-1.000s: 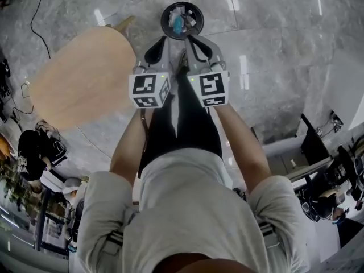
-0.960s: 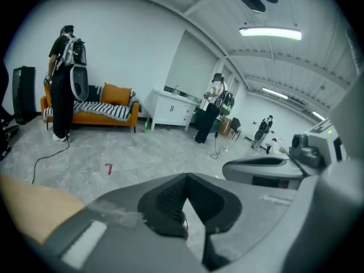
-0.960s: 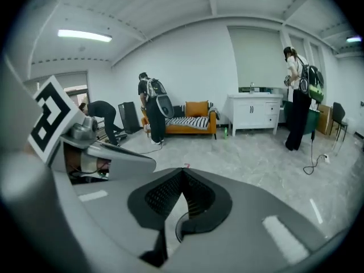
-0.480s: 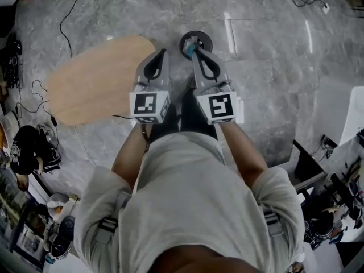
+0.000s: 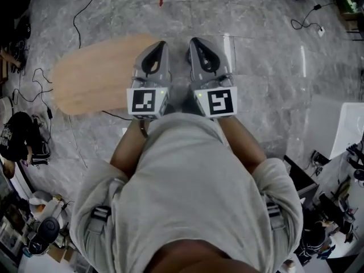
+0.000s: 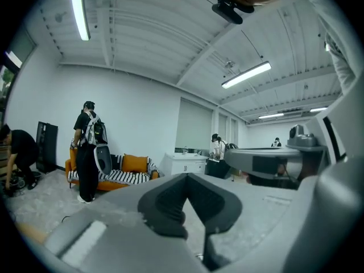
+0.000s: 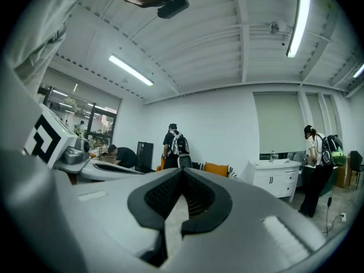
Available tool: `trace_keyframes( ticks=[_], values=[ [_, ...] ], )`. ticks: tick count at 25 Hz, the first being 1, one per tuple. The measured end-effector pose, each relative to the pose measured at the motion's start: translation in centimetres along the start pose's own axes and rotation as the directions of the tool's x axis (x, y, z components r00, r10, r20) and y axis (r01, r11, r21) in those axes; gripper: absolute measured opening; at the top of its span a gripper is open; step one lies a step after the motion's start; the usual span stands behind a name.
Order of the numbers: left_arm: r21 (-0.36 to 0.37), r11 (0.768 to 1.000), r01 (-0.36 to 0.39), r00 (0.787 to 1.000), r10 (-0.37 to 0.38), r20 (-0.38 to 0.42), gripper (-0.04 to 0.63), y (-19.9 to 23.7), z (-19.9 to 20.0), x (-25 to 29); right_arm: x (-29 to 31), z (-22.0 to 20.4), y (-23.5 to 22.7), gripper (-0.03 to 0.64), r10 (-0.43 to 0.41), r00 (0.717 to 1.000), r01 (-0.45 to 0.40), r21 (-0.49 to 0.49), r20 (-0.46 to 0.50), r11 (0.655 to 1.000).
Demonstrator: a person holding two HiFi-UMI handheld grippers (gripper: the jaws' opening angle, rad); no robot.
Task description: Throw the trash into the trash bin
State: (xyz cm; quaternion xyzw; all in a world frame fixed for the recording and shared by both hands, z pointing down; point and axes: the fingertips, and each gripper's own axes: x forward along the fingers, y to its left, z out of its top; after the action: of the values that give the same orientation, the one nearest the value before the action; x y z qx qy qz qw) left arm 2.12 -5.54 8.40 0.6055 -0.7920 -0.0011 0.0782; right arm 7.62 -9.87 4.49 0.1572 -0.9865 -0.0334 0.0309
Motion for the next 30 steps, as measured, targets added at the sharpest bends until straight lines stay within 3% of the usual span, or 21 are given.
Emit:
trace_keyframes(
  ticks=[10,30],
  values=[
    [0.012,0.999,-0.036,0.996,0.034,0.085,0.018,1.6,3.4,-1.0,1.1,2.7,1.9,0.006,0.014,0.999,-0.012,-0.046,0.041,0.999],
    [0.035,0.999,-0.019,0.995,0.016,0.094,0.018,0.8,3.7,-1.2,1.9,2.3,1.3,0.006,0.009,0.999,-0.008,-0.024,0.031,1.000]
  ],
)
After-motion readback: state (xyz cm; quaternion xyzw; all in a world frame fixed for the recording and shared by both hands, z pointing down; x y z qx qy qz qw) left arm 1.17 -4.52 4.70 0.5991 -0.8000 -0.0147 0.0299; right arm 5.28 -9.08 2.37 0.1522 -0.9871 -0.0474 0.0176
